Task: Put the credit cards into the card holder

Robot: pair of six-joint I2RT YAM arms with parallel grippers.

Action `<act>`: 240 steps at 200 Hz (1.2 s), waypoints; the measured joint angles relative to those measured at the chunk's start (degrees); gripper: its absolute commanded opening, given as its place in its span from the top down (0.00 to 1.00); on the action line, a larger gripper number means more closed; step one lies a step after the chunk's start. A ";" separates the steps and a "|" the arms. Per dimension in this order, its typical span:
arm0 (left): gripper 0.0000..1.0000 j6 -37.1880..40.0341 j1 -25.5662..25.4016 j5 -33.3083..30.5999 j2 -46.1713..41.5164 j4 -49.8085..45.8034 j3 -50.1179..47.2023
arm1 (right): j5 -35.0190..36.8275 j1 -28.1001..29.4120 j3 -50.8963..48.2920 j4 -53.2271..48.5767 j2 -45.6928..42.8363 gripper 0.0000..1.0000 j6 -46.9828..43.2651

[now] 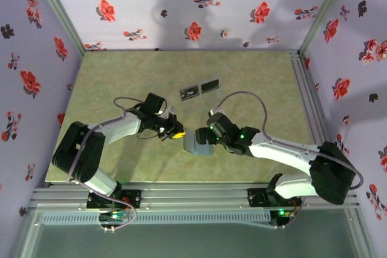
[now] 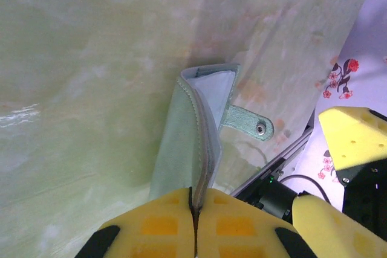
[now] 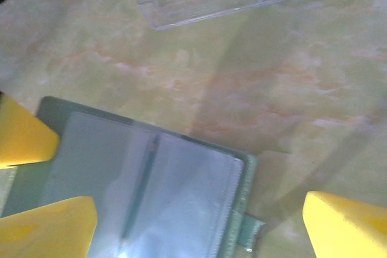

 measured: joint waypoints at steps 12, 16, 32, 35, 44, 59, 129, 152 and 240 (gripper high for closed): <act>1.00 0.00 0.24 -0.09 0.00 -0.11 0.00 | -2.47 0.00 1.03 0.96 1.90 0.18 0.02; 1.00 0.00 0.33 -0.09 0.00 -0.13 0.00 | -3.50 0.00 1.38 1.33 2.67 0.19 0.11; 1.00 -0.02 0.59 -0.07 0.00 -0.09 0.00 | -8.48 0.02 2.97 2.99 6.43 0.21 -0.07; 1.00 -0.02 0.59 -0.04 0.00 -0.09 0.00 | -9.44 0.00 3.37 3.23 7.19 0.21 0.02; 1.00 -0.26 0.63 -0.04 -0.02 0.04 -0.04 | -11.72 0.13 4.50 3.80 9.68 0.19 -0.09; 1.00 -1.09 0.70 0.00 -0.42 1.18 -0.74 | -13.73 0.68 5.75 4.31 12.81 0.15 -0.46; 1.00 -4.52 2.25 0.66 -1.79 4.55 -4.48 | -1.64 1.66 6.73 -3.45 14.75 0.15 0.79; 1.00 -4.48 3.43 0.61 -3.19 3.56 -4.48 | 2.95 1.07 4.59 -5.86 11.39 0.13 2.29; 1.00 -6.86 3.82 0.63 -3.74 5.88 -4.48 | -13.46 1.99 3.67 7.34 13.11 0.13 -1.97</act>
